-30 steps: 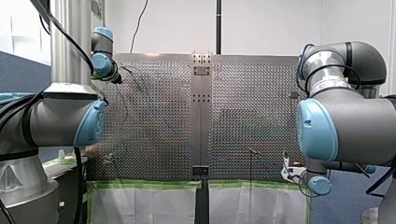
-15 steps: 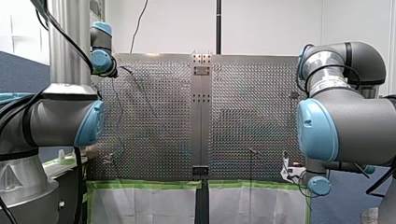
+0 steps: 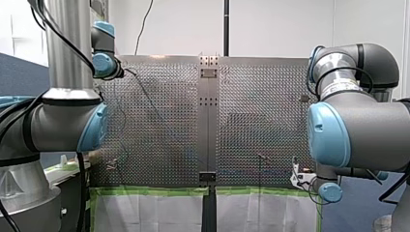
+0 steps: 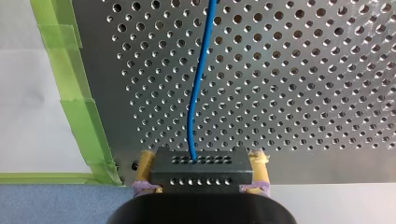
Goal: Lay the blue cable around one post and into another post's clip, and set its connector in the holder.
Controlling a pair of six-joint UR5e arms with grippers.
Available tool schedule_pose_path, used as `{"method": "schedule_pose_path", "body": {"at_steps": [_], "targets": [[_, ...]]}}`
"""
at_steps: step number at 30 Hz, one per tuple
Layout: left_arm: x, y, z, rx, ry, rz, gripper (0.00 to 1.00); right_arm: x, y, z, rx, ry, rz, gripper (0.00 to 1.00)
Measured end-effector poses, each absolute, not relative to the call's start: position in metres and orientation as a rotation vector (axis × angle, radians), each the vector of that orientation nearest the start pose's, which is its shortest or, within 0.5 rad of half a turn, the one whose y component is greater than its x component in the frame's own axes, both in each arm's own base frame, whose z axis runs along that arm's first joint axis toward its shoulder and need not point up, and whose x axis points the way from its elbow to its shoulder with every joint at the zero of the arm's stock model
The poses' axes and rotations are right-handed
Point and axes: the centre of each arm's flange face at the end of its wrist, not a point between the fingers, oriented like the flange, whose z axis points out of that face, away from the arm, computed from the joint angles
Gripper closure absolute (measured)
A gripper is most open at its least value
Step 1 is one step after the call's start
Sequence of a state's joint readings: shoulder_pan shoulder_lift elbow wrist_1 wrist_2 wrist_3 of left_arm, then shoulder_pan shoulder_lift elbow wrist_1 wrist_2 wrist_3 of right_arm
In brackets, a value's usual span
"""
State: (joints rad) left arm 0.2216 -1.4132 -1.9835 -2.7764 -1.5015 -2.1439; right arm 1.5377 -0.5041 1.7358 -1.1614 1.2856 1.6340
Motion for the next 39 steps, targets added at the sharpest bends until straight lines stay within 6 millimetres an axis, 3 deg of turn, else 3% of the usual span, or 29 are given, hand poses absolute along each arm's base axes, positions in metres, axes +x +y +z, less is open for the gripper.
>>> {"method": "schedule_pose_path", "body": {"at_steps": [7, 23, 32, 39], "targets": [[0.445, -0.044, 0.389, -0.463, 1.384, -0.292, 0.00, 0.142, -0.596, -0.109, 1.417, -1.195, 1.411, 1.00], [0.414, -0.035, 0.400, -0.489, 1.448, -0.059, 0.00, 0.142, -0.596, -0.109, 1.417, -1.195, 1.411, 1.00], [0.387, -0.050, 0.421, -0.413, 1.477, -0.014, 0.00, 0.142, -0.595, -0.109, 1.417, -1.195, 1.411, 1.00], [0.375, -0.063, 0.450, -0.310, 1.481, -0.014, 0.00, 0.143, -0.595, -0.109, 1.420, -1.197, 1.411, 1.00]]}}
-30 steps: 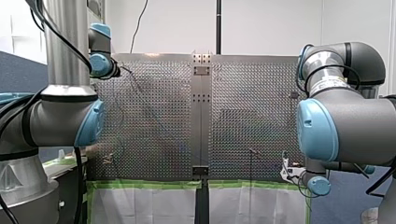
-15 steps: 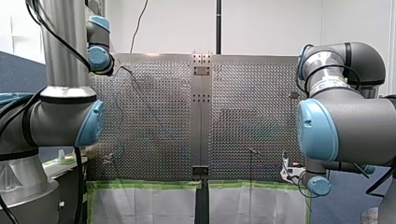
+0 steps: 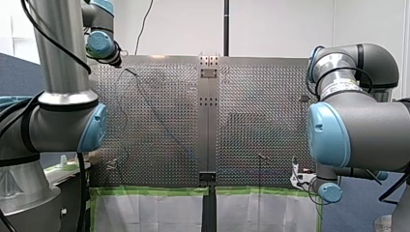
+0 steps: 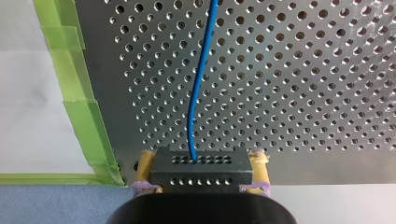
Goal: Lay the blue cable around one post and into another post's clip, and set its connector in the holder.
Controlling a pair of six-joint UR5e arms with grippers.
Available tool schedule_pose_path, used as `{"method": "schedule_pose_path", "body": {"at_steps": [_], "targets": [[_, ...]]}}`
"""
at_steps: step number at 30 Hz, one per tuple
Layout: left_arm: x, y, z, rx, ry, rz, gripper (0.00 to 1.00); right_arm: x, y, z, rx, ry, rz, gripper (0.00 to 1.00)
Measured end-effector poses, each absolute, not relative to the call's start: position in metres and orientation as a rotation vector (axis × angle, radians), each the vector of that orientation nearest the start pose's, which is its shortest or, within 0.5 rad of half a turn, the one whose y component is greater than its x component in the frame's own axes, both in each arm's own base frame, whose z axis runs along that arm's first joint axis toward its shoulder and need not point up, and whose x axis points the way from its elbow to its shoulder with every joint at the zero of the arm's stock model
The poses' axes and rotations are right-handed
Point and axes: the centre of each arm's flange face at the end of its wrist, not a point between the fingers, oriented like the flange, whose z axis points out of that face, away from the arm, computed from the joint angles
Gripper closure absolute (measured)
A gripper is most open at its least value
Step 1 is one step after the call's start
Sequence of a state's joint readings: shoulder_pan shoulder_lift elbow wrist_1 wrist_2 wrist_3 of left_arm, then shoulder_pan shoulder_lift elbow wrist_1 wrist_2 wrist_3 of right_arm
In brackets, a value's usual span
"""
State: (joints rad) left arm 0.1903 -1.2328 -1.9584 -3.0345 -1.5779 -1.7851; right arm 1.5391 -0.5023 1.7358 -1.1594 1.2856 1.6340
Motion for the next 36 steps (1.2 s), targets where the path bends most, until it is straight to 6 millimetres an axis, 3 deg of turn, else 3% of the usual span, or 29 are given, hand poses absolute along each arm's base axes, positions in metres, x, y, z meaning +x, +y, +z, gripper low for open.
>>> {"method": "schedule_pose_path", "body": {"at_steps": [6, 16, 36], "targets": [[0.376, -0.064, 0.471, -0.256, 1.495, 0.020, 0.00, 0.143, -0.595, -0.110, 1.420, -1.197, 1.411, 1.00], [0.387, -0.057, 0.487, -0.238, 1.543, 0.121, 0.00, 0.144, -0.595, -0.110, 1.423, -1.193, 1.421, 1.00], [0.386, -0.082, 0.543, -0.009, 1.580, 0.140, 0.00, 0.144, -0.595, -0.110, 1.423, -1.193, 1.423, 1.00]]}}
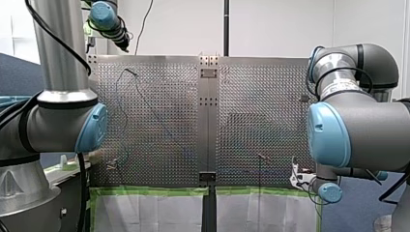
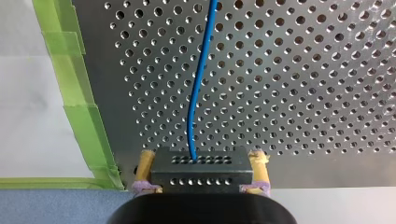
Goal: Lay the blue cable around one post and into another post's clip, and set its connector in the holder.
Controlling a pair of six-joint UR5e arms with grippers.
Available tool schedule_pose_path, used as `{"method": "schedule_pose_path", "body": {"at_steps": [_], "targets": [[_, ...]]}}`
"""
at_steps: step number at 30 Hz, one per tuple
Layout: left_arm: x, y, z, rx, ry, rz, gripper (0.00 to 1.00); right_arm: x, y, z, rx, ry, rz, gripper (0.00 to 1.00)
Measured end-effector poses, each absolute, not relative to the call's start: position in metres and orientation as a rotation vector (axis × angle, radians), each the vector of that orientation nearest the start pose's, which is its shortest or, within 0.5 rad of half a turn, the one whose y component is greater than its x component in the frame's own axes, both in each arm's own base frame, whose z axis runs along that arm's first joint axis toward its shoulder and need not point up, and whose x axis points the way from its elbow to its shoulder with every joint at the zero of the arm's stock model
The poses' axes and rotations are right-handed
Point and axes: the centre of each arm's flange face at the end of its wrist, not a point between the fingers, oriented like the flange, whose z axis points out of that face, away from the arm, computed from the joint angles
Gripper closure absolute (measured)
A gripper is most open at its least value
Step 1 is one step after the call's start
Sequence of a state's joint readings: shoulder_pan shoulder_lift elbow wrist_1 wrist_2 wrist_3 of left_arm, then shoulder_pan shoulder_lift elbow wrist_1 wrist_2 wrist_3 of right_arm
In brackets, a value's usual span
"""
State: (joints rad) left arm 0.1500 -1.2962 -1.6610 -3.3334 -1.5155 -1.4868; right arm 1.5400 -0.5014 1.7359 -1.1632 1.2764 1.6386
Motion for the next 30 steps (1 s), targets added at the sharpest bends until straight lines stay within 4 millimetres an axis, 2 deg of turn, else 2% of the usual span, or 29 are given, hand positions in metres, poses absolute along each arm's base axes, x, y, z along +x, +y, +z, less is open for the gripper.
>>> {"method": "schedule_pose_path", "body": {"at_steps": [17, 30], "targets": [[0.393, -0.088, 0.576, 0.119, 1.637, 0.236, 0.00, 0.144, -0.595, -0.110, 1.421, -1.191, 1.425, 1.00], [0.396, -0.087, 0.553, 0.187, 1.676, 0.331, 0.00, 0.145, -0.595, -0.110, 1.425, -1.189, 1.428, 1.00]]}}
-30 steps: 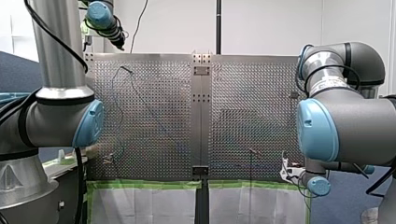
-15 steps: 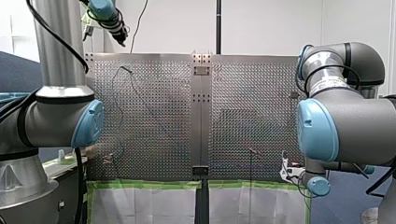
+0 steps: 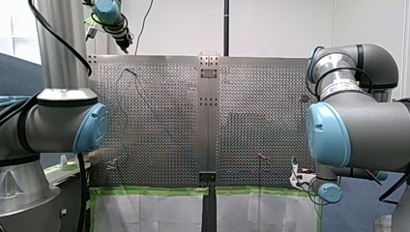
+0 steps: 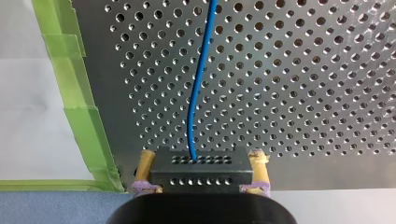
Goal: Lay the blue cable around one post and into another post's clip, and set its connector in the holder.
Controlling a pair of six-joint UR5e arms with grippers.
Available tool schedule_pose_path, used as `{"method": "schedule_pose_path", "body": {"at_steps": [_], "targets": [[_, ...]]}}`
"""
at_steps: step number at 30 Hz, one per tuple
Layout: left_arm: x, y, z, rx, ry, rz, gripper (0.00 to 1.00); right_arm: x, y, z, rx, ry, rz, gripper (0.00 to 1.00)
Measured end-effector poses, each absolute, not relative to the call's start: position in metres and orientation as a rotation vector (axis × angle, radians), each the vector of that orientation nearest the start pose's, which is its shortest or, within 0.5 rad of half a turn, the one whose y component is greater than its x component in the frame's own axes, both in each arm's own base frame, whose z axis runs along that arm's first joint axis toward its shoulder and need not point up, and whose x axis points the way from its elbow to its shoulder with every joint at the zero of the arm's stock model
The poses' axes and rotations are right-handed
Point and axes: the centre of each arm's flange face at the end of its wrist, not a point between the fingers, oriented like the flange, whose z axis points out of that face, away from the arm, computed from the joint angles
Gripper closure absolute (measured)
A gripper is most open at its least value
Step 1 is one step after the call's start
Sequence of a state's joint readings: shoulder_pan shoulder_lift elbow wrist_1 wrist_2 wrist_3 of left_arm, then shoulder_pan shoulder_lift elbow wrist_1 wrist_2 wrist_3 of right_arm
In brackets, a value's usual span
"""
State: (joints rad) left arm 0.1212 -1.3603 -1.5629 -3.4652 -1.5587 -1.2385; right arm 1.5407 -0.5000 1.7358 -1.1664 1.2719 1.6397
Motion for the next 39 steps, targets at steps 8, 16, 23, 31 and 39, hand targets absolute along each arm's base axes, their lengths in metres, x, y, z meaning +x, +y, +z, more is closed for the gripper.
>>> {"method": "schedule_pose_path", "body": {"at_steps": [8, 16, 23, 31, 39], "targets": [[0.397, -0.087, 0.544, 0.188, 1.687, 0.344, 0.00, 0.145, -0.594, -0.111, 1.428, -1.191, 1.426, 1.00], [0.396, -0.087, 0.539, 0.182, 1.693, 0.349, 0.00, 0.145, -0.594, -0.111, 1.429, -1.192, 1.426, 1.00], [0.396, -0.088, 0.539, 0.181, 1.694, 0.349, 0.00, 0.145, -0.594, -0.111, 1.429, -1.192, 1.426, 1.00], [0.395, -0.087, 0.539, 0.174, 1.696, 0.356, 0.00, 0.145, -0.594, -0.111, 1.429, -1.191, 1.426, 1.00], [0.395, -0.087, 0.538, 0.172, 1.698, 0.359, 0.00, 0.146, -0.594, -0.111, 1.430, -1.191, 1.427, 1.00]]}}
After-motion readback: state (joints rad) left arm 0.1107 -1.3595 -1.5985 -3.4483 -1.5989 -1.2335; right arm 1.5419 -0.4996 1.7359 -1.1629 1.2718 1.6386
